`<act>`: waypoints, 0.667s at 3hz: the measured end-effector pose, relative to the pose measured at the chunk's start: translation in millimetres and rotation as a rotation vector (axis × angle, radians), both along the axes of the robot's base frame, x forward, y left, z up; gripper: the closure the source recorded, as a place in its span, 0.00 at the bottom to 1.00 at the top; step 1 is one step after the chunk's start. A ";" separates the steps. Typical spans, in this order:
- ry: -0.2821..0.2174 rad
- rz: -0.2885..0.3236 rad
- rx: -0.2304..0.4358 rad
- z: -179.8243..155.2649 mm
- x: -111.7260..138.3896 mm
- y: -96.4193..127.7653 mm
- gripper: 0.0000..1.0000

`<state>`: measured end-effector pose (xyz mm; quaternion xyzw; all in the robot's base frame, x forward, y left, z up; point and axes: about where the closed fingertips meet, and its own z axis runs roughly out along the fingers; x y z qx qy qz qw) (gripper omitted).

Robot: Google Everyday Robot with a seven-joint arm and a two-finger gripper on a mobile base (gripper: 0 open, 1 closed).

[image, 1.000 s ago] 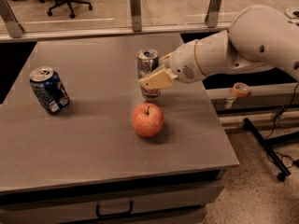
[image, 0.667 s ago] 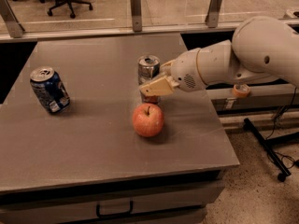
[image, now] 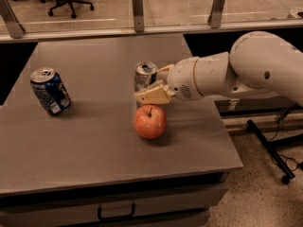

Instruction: Move redbull can near apple

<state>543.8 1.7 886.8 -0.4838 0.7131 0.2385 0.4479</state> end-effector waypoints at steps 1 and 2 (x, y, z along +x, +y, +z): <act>-0.054 -0.017 -0.011 9.0 -2.4 -0.8 0.00; -0.112 -0.077 -0.044 35.0 -4.1 -13.2 0.00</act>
Offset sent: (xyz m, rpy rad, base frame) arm -0.0090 -0.0391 0.0848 -0.0966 -0.1960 -0.1906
